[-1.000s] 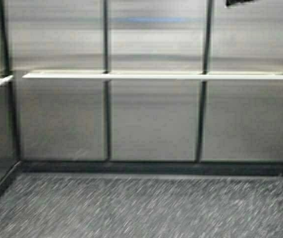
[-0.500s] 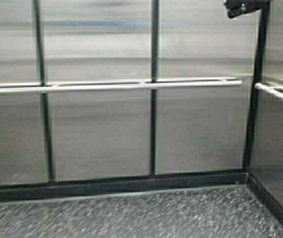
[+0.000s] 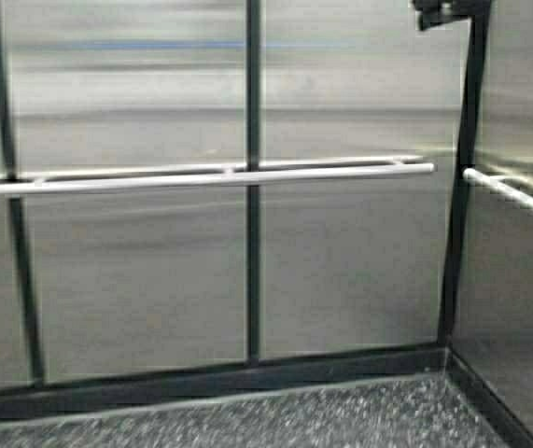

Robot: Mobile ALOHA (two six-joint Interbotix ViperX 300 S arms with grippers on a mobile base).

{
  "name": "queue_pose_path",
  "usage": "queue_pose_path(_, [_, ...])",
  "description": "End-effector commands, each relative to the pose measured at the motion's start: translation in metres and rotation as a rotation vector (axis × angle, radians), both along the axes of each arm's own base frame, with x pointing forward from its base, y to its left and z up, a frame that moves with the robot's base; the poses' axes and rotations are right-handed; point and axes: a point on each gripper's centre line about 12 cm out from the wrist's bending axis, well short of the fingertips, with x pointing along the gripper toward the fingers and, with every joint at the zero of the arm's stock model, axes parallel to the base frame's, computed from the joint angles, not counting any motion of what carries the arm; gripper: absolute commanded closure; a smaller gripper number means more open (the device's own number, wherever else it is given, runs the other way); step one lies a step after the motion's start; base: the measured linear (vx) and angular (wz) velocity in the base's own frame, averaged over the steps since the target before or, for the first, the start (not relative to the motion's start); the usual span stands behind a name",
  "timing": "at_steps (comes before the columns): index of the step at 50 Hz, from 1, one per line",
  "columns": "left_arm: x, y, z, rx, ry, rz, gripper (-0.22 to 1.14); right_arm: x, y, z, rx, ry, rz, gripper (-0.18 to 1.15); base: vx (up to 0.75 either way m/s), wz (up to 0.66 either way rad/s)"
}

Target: Navigate to elevator, push the call button, then enter the elevator

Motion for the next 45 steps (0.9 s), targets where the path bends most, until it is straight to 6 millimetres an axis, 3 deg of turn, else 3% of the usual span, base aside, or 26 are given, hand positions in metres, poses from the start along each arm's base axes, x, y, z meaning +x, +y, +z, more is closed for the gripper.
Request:
queue_pose_path(1, [0.002, 0.000, 0.005, -0.003, -0.016, -0.004, 0.89, 0.002, 0.002, 0.009, 0.010, -0.025, 0.007, 0.91, 0.38, -0.01])
queue_pose_path(22, [-0.024, -0.017, 0.005, 0.019, 0.003, -0.077, 0.89, -0.001, 0.005, -0.003, -0.020, 0.009, 0.022, 0.91, 0.34, 0.07])
queue_pose_path(45, [-0.024, -0.016, 0.005, 0.025, 0.005, -0.071, 0.89, -0.003, 0.012, -0.003, -0.023, 0.004, 0.049, 0.91, 0.21, 0.45])
